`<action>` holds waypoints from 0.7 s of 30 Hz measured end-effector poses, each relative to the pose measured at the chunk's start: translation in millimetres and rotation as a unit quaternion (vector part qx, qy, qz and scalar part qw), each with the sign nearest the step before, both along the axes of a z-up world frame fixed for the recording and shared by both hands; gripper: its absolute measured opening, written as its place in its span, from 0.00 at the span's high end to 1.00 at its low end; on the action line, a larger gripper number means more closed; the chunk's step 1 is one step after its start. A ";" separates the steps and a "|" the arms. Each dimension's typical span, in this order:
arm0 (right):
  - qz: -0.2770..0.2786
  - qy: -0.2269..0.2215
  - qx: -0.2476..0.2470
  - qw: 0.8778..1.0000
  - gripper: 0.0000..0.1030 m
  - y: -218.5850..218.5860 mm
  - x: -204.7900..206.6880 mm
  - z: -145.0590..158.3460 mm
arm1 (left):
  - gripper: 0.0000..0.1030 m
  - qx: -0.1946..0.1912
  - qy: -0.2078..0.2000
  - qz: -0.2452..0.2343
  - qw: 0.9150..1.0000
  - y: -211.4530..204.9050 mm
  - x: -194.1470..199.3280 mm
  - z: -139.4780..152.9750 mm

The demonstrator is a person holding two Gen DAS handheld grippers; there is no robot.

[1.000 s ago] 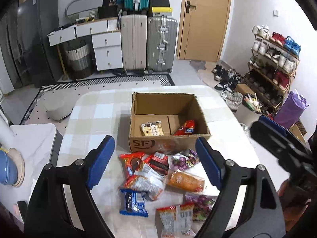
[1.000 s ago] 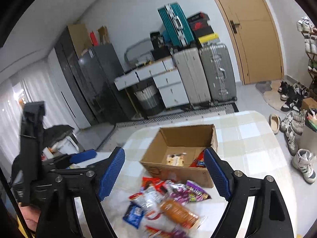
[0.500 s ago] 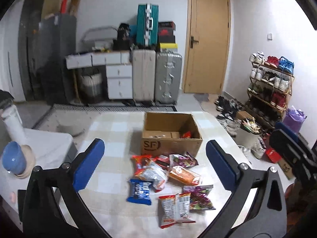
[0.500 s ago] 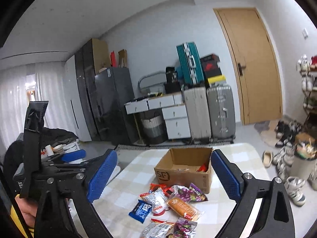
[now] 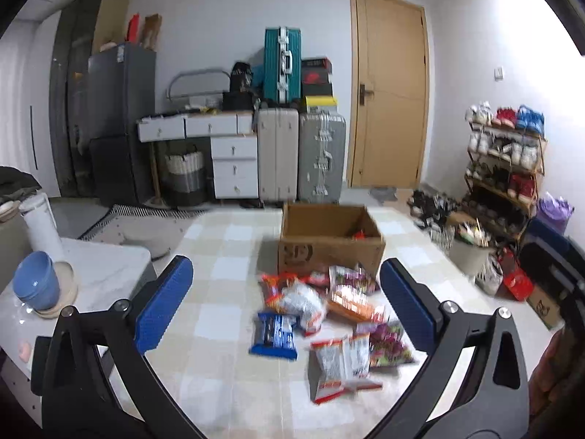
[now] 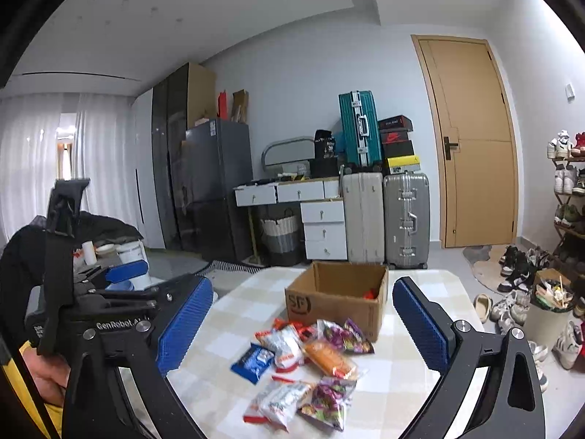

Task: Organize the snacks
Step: 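Withdraw both tools from the box back over the snack pile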

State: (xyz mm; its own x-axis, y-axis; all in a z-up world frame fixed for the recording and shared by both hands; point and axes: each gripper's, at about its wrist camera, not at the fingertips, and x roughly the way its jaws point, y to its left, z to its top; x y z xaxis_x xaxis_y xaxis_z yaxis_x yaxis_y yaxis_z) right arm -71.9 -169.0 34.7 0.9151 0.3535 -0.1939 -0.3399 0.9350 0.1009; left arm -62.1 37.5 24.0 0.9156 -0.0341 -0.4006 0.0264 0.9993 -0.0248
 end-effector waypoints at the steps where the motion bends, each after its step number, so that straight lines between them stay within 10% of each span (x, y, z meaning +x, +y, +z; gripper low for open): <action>1: 0.001 0.006 0.001 1.000 0.02 -0.4 0.0 -4.4 | 0.01 -0.005 0.014 -0.014 1.000 0.6 1.4 -10.5; 13: -0.013 0.062 -0.010 0.998 0.02 -7.1 19.5 -49.3 | 0.01 -0.010 0.149 -0.055 0.987 -25.2 58.4 -115.7; 21: -0.018 0.094 -0.041 0.995 0.02 -1.9 42.5 -85.0 | 0.01 -0.005 0.170 -0.057 0.984 -41.9 84.5 -147.0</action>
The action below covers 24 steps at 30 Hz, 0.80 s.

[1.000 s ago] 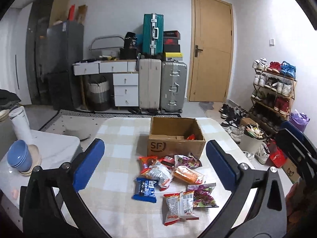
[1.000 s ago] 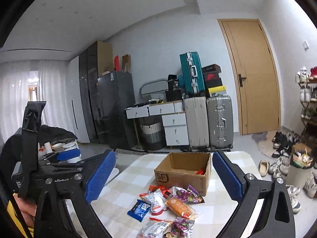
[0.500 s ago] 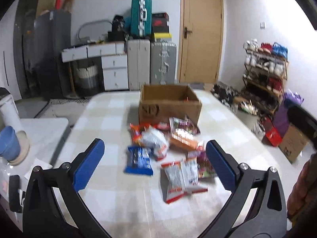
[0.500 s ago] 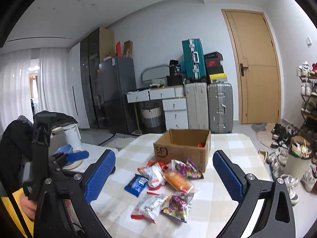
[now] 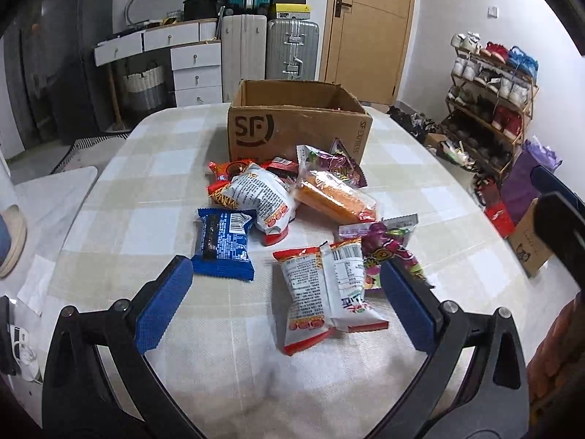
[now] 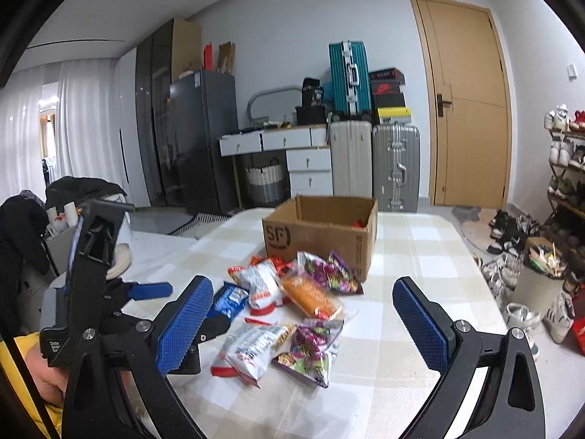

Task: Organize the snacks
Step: 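Withdraw both tools from the box back over the snack pile, then grasp the white chip bag with the left tool while the right tool grasps the purple candy bag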

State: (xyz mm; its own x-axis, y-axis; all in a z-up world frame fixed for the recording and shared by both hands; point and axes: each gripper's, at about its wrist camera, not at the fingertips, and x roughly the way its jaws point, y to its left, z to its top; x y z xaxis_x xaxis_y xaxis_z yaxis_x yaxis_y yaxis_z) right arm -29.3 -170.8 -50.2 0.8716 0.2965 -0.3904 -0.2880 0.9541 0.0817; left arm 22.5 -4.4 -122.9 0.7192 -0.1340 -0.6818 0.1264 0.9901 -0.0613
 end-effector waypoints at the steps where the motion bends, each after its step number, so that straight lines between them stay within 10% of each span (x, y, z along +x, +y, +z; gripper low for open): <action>1: -0.002 0.005 0.000 1.000 0.02 -0.8 4.1 -4.2 | 0.01 0.006 0.000 0.000 1.000 -2.9 3.4 -4.9; 19: -0.005 0.085 0.005 0.996 0.02 -11.7 47.0 -64.3 | 0.02 -0.013 0.086 -0.028 0.996 -23.8 57.5 -58.6; 24: -0.007 0.096 0.008 0.995 0.02 -14.4 49.6 -72.0 | 0.27 -0.054 0.110 -0.043 0.991 -22.5 72.0 -70.8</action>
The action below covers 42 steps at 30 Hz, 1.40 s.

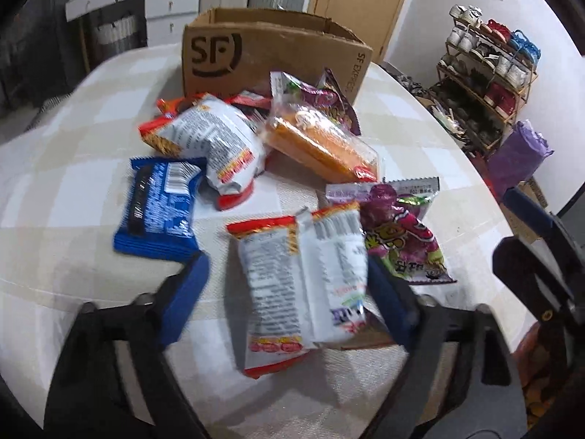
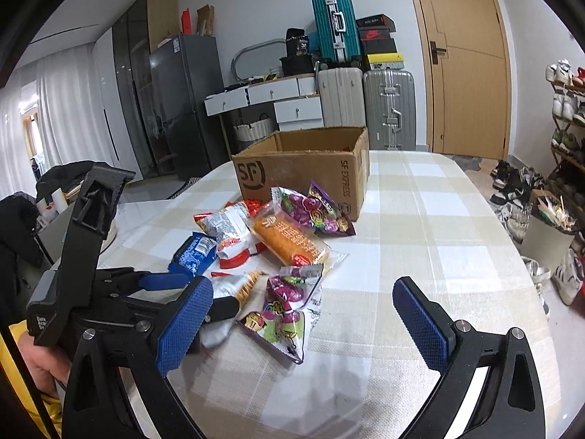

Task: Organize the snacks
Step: 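Grasp the white chip bag with the left tool while the right tool grasps the purple candy bag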

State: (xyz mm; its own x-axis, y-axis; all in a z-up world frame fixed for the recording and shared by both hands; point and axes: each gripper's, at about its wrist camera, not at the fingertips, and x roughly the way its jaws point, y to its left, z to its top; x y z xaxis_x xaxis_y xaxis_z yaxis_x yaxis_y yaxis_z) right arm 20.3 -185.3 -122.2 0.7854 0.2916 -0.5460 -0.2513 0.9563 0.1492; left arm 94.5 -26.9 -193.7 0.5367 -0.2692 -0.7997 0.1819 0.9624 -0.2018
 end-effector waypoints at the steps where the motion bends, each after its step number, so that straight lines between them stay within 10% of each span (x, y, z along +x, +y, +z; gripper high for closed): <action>1: -0.001 0.004 0.001 1.000 0.02 -0.4 0.7 -1.3 | 0.35 -0.013 0.004 -0.008 1.000 0.1 0.9 -1.5; 7: -0.006 0.024 0.009 1.000 0.02 -2.4 8.0 -8.3 | 0.53 -0.031 -0.001 -0.022 0.999 0.9 1.7 -1.3; 24: 0.018 0.086 0.005 0.996 0.03 15.0 35.9 -25.6 | 0.57 -0.077 -0.057 0.002 0.995 56.6 -28.4 35.8; 28: 0.017 0.109 -0.001 0.994 0.27 17.2 50.6 -38.9 | 0.57 -0.087 -0.067 0.010 0.994 71.9 -37.7 44.0; 42: 0.038 0.149 0.019 0.988 0.64 28.1 64.9 -57.2 | 0.57 -0.106 -0.076 0.018 0.991 91.1 -46.9 53.4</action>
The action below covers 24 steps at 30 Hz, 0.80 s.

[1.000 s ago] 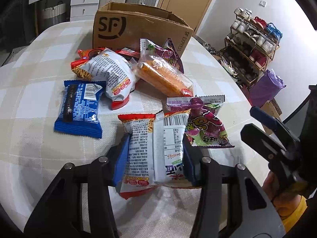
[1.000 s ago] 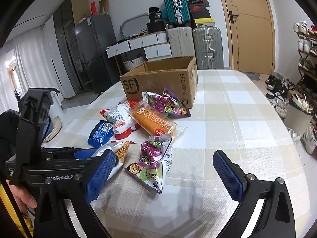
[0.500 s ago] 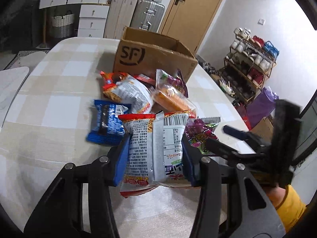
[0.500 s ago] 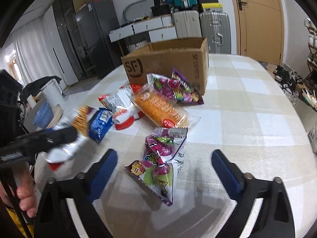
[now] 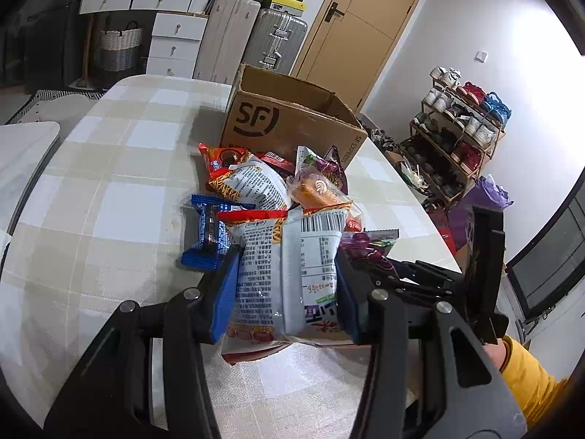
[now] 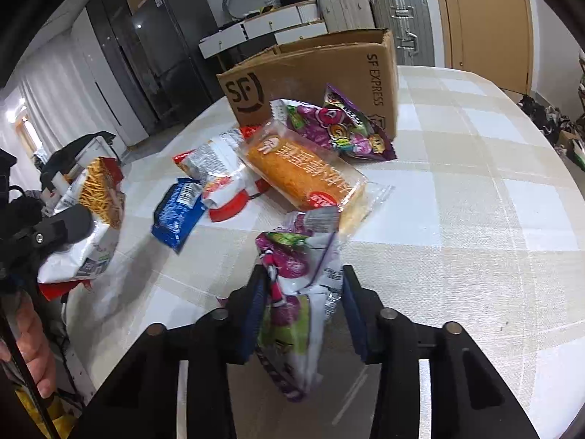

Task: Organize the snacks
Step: 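Grasp the white chip bag with the left tool while the right tool grasps the purple candy bag, then carry both bags over the cardboard box and open both tools to drop them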

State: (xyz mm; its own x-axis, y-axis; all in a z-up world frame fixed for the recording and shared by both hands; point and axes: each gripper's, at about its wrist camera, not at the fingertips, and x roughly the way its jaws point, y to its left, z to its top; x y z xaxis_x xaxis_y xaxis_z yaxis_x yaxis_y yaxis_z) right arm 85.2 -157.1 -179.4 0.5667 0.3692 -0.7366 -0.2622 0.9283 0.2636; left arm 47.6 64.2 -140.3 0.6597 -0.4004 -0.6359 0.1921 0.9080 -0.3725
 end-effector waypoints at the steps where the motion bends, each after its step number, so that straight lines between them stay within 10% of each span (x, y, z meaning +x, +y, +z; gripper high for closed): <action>1: 0.000 -0.001 -0.001 1.000 0.65 -0.3 -0.6 0.7 | 0.57 0.000 0.000 0.000 1.000 0.0 -0.1 0.0; 24: -0.006 -0.101 0.081 0.992 0.67 -28.6 -48.7 76.5 | 0.56 0.025 -0.053 -0.015 0.998 -13.1 -32.4 55.4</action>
State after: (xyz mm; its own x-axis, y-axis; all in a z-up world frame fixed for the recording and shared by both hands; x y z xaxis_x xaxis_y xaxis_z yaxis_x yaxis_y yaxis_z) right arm 36.5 -185.8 -102.9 0.7011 0.4661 -0.5397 -0.3147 0.8814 0.3524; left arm 15.1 51.1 -84.9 0.7130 -0.3908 -0.5822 0.2554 0.9180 -0.3035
